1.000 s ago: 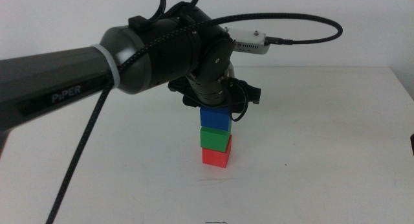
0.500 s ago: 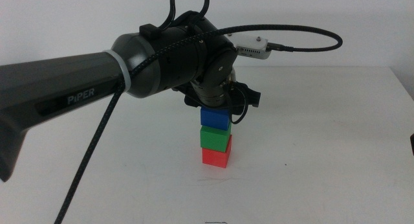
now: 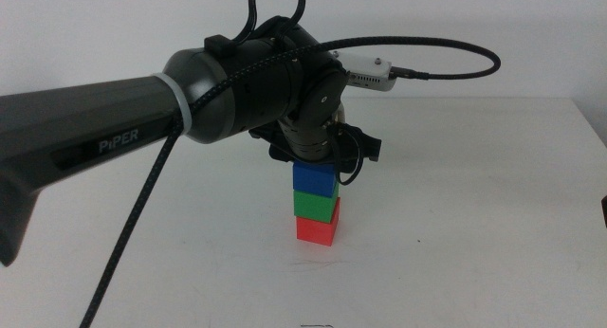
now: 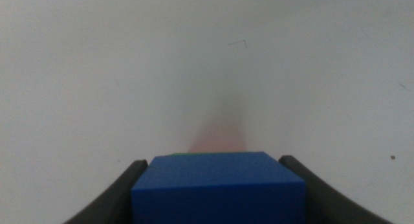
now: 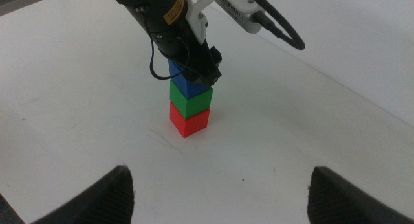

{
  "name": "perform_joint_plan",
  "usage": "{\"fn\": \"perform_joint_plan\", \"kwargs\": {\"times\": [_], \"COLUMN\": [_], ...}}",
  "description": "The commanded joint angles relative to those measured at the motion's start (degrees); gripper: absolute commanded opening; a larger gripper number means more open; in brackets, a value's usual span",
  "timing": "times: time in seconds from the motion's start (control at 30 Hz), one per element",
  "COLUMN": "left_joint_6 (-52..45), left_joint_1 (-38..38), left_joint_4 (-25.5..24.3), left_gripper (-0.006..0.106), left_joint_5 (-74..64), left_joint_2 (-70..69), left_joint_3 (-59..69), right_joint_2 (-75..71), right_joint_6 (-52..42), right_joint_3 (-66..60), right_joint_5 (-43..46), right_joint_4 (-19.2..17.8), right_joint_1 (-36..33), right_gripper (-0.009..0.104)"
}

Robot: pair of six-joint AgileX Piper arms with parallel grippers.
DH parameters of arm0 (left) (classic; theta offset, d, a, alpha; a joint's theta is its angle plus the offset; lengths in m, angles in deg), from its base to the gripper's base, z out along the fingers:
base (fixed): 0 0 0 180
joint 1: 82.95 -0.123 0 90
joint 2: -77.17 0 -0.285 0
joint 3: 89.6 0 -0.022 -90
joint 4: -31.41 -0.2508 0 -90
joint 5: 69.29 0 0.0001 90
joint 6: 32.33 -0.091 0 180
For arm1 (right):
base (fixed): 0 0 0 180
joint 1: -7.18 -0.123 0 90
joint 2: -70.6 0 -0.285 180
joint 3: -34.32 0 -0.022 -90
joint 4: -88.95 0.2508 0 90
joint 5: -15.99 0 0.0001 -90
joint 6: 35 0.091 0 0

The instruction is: Stack red cubes first, then green, then blue cubes in a specific spot.

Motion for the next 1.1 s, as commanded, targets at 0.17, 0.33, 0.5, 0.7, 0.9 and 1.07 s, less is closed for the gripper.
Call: {"fn": "perform_joint_plan", "kwargs": {"times": [0.17, 0.33, 0.5, 0.7, 0.9, 1.07], "left_joint_6": [-0.8, -0.8, -0.8, -0.8, -3.6, -4.2], "left_joint_1": [0.1, 0.1, 0.1, 0.1, 0.1, 0.1], "left_joint_4": [0.2, 0.0, 0.0, 0.0, -2.2, -5.5], "left_gripper": [0.062, 0.076, 0.081, 0.087, 0.089, 0.089], "left_joint_5": [1.8, 1.9, 2.0, 1.7, 1.2, -0.1], "left_joint_2": [-3.0, -3.0, -3.1, -6.4, -14.0, -20.8], "left_joint_3": [-1.7, -1.7, -1.7, -1.7, -1.7, -1.7], "right_joint_2": [0.1, 0.1, 0.1, 0.1, 0.1, 0.1], "right_joint_6": [-0.5, -0.5, -0.5, -0.5, -0.5, -0.5], "right_joint_3": [1.3, 1.3, 1.3, 1.3, 1.3, 1.3], "right_joint_5": [4.0, 4.0, 4.0, 4.0, 4.0, 4.0], "right_joint_4": [-0.9, -0.9, -0.9, -0.9, -0.9, -0.9], "right_joint_1": [0.3, 0.3, 0.3, 0.3, 0.3, 0.3], "right_gripper": [0.079, 0.079, 0.079, 0.079, 0.079, 0.079]}}
